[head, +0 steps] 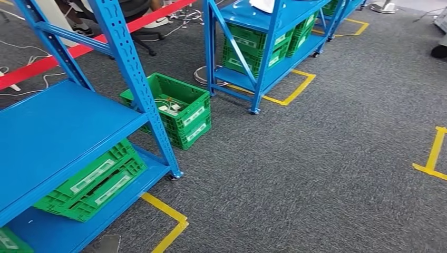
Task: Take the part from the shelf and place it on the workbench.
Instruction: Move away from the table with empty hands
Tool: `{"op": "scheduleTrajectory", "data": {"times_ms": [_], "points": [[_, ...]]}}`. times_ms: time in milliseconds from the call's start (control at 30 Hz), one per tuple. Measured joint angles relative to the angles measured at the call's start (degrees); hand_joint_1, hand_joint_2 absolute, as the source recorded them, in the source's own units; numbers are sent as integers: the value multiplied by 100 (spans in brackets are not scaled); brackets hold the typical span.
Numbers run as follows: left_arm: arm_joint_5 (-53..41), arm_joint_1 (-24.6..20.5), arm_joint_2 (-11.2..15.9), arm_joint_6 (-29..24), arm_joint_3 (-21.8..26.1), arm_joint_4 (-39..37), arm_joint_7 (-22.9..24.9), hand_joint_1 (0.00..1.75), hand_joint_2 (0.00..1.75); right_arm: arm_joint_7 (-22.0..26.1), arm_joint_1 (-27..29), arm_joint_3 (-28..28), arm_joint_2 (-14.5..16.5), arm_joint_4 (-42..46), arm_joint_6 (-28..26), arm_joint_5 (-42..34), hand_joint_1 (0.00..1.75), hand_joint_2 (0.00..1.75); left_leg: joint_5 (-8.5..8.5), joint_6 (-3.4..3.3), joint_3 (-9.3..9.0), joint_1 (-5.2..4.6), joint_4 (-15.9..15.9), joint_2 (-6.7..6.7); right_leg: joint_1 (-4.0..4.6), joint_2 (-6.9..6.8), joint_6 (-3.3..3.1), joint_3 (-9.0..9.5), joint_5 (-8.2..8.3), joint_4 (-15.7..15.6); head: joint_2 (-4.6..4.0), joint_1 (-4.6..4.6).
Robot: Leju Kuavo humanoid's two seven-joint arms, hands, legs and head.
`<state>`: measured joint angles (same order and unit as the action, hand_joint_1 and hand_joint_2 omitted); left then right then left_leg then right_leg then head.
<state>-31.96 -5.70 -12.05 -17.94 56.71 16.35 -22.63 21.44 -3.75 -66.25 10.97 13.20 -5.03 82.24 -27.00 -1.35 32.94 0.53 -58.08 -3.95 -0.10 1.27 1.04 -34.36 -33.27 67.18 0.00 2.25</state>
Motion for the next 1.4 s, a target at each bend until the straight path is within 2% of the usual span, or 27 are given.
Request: {"op": "scheduleTrajectory", "data": {"times_ms": [67,100,133,200,267,333,400,433,500,533,600,633,700,767,833,900,933,967,1000,1067,1133,1167,1200,1233,1267,1333,1400], "points": [[58,-114,45,-9,79,0,100,0,0,-10,-11,86,-22,-4,26,79,0,0,18,39,16,1,-9,-159,-8,266,-44,301,312,-710,0,0],[77,-168,65,-13,110,0,143,0,0,-18,-17,124,-31,-8,35,104,0,0,36,76,44,10,-11,-230,-8,352,-54,385,353,-893,0,2],[87,-209,85,-14,134,0,171,0,0,-25,-23,157,-37,-11,40,117,0,0,60,120,73,22,-9,-295,-4,371,-58,417,337,-952,0,5],[101,-243,131,-16,172,0,200,0,0,-32,-40,210,-44,-19,44,128,0,0,86,203,121,45,-7,-353,-1,248,-80,445,368,-1007,0,7],[129,-269,167,-20,215,0,211,0,0,-31,-46,253,-47,-26,52,155,0,0,-85,253,226,26,-222,-105,-8,90,-132,464,415,-1076,0,-19],[186,-329,207,-22,245,0,252,0,0,-37,-38,296,-50,-36,72,210,0,0,-446,284,503,12,-832,223,6,-94,-170,469,427,-1102,0,-46],[270,-393,266,-29,254,0,351,0,0,-65,-41,355,-53,-45,101,284,0,0,-667,311,760,14,-1425,327,24,-288,-182,460,421,-1097,0,-50],[314,-419,300,-36,255,0,414,0,0,-84,-57,391,-54,-49,118,320,0,0,-631,320,767,15,-1484,350,28,-374,-184,457,417,-1094,0,-51],[396,-485,389,-55,257,0,540,0,0,-122,-109,467,-54,-57,158,389,0,0,-307,317,477,11,-1006,447,32,-517,-177,464,407,-1083,0,-53],[431,-541,440,-69,258,0,604,0,0,-141,-135,506,-54,-60,179,420,0,0,-151,305,264,-5,-624,584,42,-579,-164,470,397,-1075,0,-56],[485,-690,540,-91,259,0,721,0,0,-179,-179,586,-54,-66,210,472,0,0,-4,238,-5,-45,-80,793,82,-708,-122,466,368,-1041,0,-62],[503,-752,586,-97,259,0,764,0,0,-192,-199,622,-54,-68,221,490,0,0,-8,202,-32,-66,14,826,101,-774,-102,461,357,-1029,0,-65],[531,-800,654,-101,261,0,812,0,0,-207,-249,681,-54,-73,232,509,0,0,12,129,-11,-67,41,717,102,-844,-58,453,335,-1014,0,-69],[553,-813,702,-105,266,0,829,0,0,-211,-283,723,-54,-78,241,514,0,0,45,60,0,-39,60,600,68,-584,6,363,177,-808,0,-58],[557,-847,720,-108,270,0,832,0,0,-215,-277,747,-57,-83,247,514,0,0,70,6,25,-21,67,461,29,-240,60,65,-179,-154,0,-40],[559,-856,720,-106,274,0,831,0,0,-220,-259,767,-64,-87,253,514,0,0,86,-14,47,-21,66,303,12,-148,81,-286,-443,553,0,-37],[562,-848,721,-104,278,-1,827,0,0,-218,-256,777,-68,-88,257,514,0,0,92,-13,51,-21,65,225,10,-138,82,-362,-426,673,0,-35],[570,-840,722,-104,283,-1,816,0,0,-209,-256,786,-69,-89,261,508,0,0,98,-8,50,-20,64,145,6,-127,75,-327,-291,559,0,-35],[596,-836,723,-105,288,-1,785,0,0,-187,-261,789,-69,-90,264,492,0,0,104,2,46,-19,63,64,2,-84,59,-188,-71,237,0,-35],[699,-846,713,-117,307,-1,654,0,0,-115,-280,791,-73,-90,265,427,0,0,120,37,58,-18,54,-90,-24,226,12,167,304,-562,0,-37],[806,-860,697,-133,351,0,507,0,0,-49,-304,791,-77,-90,268,364,0,0,156,109,118,3,40,-231,-38,483,-24,348,400,-939,0,-39],[859,-859,694,-136,375,0,431,0,0,-18,-314,791,-79,-90,269,335,0,0,180,155,153,17,40,-304,-34,481,-37,365,397,-961,0,-41],[937,-852,693,-126,401,0,334,0,0,25,-326,790,-78,-90,269,300,0,0,200,196,179,36,46,-366,-32,405,-61,374,408,-978,0,-38],[1048,-845,682,-99,436,-1,195,0,0,85,-344,789,-78,-90,268,256,0,0,183,227,205,36,26,-314,-35,322,-96,381,429,-1006,0,-43],[1200,-852,671,-37,481,-1,11,0,0,166,-371,788,-77,-91,266,199,0,0,108,252,258,29,-70,-186,-42,231,-134,391,451,-1037,0,-57],[1450,-863,619,159,589,-2,-435,0,0,352,-428,781,-77,-91,246,12,0,0,-214,286,490,15,-583,178,-39,33,-190,402,471,-1074,0,-92],[1533,-647,537,759,645,30,-1002,0,0,707,-427,658,-78,-85,166,-527,0,0,-540,321,774,25,-1280,320,-26,-146,-208,403,457,-1074,0,-108]]}}
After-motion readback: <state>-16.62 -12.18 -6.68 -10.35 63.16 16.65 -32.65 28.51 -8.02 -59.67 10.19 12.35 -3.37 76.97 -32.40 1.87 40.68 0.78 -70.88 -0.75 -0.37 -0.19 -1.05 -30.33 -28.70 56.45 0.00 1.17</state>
